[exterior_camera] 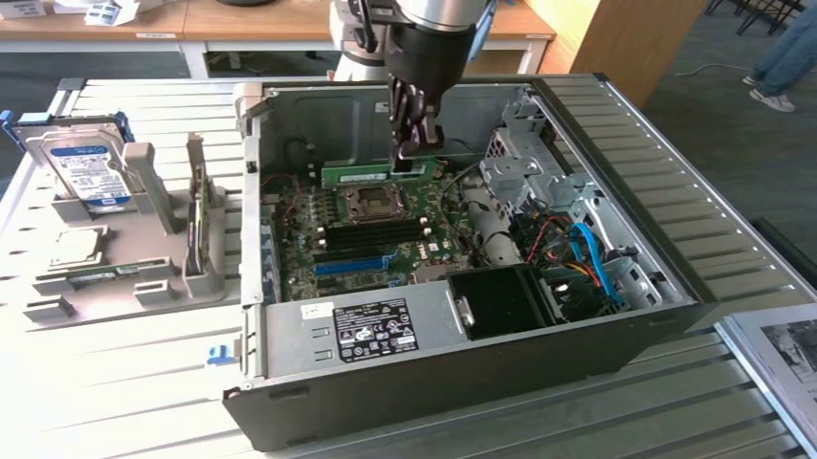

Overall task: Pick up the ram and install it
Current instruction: 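Insert the ram into the slot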

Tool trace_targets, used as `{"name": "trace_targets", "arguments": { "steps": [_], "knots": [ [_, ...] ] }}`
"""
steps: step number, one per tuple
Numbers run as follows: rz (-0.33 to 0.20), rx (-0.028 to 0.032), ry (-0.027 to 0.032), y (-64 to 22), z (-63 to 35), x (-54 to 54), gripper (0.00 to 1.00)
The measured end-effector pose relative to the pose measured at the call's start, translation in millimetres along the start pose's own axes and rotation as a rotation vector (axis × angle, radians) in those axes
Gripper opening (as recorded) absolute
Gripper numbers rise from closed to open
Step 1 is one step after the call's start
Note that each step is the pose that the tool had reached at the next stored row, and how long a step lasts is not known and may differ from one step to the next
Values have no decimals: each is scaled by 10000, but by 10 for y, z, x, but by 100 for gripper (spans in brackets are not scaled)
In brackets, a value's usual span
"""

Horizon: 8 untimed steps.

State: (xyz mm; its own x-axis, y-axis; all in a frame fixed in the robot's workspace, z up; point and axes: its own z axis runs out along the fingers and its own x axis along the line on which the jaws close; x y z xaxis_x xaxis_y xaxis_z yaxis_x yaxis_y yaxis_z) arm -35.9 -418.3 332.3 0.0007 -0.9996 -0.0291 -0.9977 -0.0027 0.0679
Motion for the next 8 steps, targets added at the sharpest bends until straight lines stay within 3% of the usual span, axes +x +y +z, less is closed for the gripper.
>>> {"name": "trace_targets", "arguments": {
  "steps": [8],
  "knots": [
    [0, 1, 0, -5, 70, 2, 12]
  ]
}}
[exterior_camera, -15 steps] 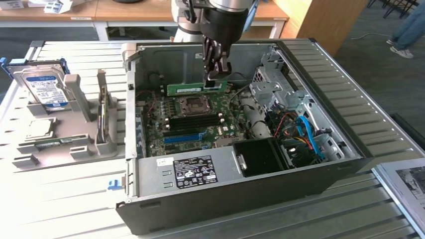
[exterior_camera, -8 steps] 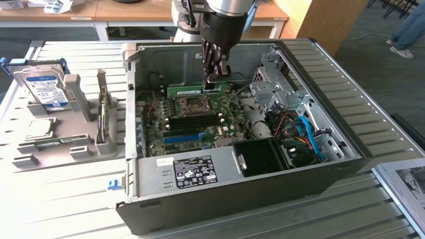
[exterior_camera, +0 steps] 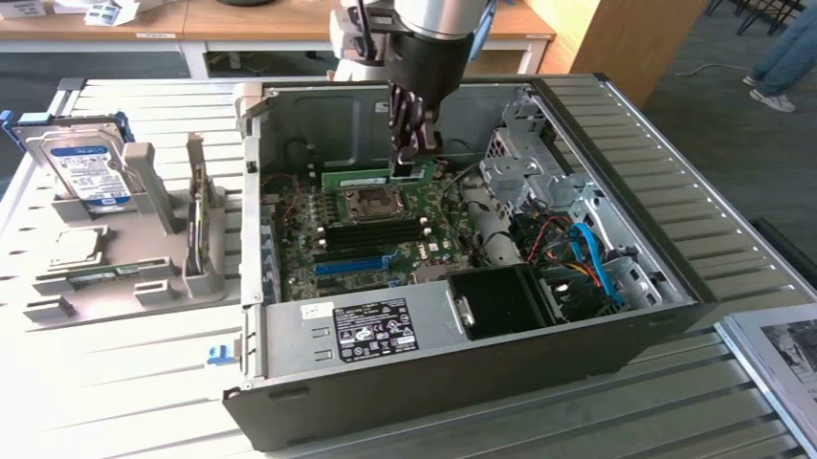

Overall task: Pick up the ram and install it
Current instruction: 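Insert the ram into the slot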

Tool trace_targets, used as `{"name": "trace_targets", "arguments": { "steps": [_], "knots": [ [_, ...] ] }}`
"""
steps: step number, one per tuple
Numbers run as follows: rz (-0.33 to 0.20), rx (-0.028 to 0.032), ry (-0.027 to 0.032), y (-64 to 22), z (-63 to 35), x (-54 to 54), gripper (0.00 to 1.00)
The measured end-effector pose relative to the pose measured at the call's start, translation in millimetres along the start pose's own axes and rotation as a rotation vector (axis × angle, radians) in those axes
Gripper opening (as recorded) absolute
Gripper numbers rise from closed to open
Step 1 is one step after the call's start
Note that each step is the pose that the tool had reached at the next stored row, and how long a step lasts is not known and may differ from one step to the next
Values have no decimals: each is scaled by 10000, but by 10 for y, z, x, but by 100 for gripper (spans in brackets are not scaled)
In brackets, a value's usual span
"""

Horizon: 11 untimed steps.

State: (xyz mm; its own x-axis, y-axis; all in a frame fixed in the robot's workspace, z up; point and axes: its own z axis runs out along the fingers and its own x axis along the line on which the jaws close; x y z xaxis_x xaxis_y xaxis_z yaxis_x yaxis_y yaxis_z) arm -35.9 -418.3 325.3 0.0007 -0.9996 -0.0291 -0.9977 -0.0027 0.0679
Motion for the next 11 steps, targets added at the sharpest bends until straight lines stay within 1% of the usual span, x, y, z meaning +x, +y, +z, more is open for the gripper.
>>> {"name": "trace_targets", "arguments": {
  "steps": [11],
  "knots": [
    [0, 0, 0, -7, 106, 3, 12]
  ]
}}
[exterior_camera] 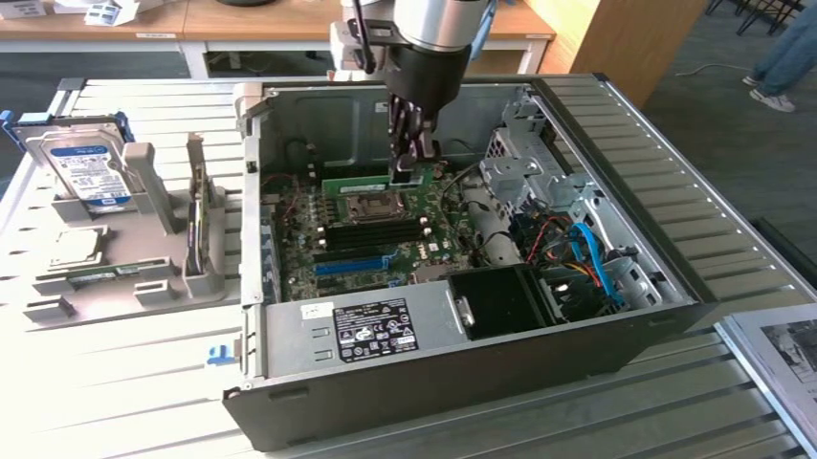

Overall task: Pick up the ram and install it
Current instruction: 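Insert the ram into the slot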

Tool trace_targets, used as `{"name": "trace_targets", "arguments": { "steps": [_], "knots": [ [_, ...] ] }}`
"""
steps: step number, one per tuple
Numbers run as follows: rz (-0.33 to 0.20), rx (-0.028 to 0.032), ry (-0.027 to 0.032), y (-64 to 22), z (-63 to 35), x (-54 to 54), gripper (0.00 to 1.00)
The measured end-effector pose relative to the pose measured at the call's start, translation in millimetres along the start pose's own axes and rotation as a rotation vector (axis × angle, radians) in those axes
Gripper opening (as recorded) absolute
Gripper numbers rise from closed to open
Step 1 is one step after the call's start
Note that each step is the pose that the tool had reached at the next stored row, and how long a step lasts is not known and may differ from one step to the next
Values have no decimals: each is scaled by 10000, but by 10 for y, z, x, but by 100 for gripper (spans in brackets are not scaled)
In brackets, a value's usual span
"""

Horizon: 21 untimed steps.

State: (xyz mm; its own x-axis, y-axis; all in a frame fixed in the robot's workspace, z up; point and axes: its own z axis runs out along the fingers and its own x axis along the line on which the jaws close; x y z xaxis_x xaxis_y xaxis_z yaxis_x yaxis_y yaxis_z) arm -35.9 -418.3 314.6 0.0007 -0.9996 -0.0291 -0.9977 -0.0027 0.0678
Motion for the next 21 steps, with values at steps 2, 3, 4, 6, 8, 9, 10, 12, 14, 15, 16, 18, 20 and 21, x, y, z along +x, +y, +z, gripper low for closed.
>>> {"name": "trace_targets", "arguments": {
  "steps": [2, 3, 4, 6, 8, 9, 10, 12, 14, 15, 16, 18, 20, 21],
  "knots": [
    [0, 0, -1, -2, 22, 1, 12],
    [0, 0, -1, -2, 33, 1, 12],
    [0, 0, 0, -3, 45, 1, 12],
    [0, -1, 0, -5, 70, 2, 12],
    [0, 0, -1, -7, 95, 2, 12],
    [0, 0, -2, -7, 107, 3, 12],
    [0, -1, -1, -8, 118, 3, 12],
    [0, -1, 0, -10, 143, 4, 12],
    [0, 0, 0, -11, 170, 5, 12],
    [0, -1, 0, -13, 183, 5, 12],
    [0, 0, 0, -13, 197, 6, 12],
    [0, 0, -1, -15, 225, 6, 12],
    [0, -1, 0, -17, 250, 7, 12],
    [0, 0, 0, -18, 263, 8, 12]
  ]
}}
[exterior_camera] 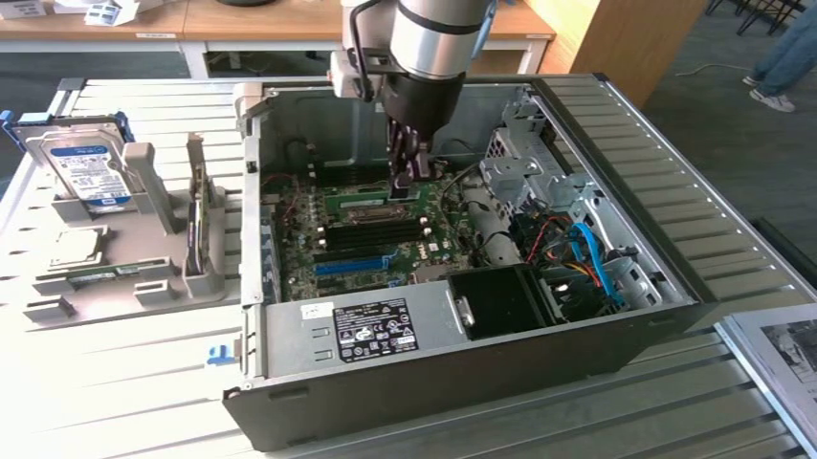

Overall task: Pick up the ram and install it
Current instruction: 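Insert the ram into the slot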

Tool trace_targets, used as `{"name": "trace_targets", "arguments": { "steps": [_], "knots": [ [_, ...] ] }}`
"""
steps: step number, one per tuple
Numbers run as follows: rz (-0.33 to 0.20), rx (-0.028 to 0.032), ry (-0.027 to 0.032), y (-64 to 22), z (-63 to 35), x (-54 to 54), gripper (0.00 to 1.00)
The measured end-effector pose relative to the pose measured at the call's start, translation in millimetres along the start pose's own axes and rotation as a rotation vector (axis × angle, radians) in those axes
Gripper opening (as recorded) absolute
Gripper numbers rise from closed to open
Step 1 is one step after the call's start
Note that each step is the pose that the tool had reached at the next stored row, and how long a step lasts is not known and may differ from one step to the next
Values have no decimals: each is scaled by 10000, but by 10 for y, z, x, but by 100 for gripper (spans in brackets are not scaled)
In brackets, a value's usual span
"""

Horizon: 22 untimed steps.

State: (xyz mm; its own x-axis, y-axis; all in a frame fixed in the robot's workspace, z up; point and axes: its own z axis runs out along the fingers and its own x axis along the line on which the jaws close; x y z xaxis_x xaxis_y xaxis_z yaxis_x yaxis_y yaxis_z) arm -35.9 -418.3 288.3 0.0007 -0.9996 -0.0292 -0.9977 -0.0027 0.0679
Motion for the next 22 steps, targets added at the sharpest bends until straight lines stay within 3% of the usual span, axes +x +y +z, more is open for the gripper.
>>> {"name": "trace_targets", "arguments": {
  "steps": [22],
  "knots": [
    [1, 0, 0, -19, 278, 8, 12]
  ]
}}
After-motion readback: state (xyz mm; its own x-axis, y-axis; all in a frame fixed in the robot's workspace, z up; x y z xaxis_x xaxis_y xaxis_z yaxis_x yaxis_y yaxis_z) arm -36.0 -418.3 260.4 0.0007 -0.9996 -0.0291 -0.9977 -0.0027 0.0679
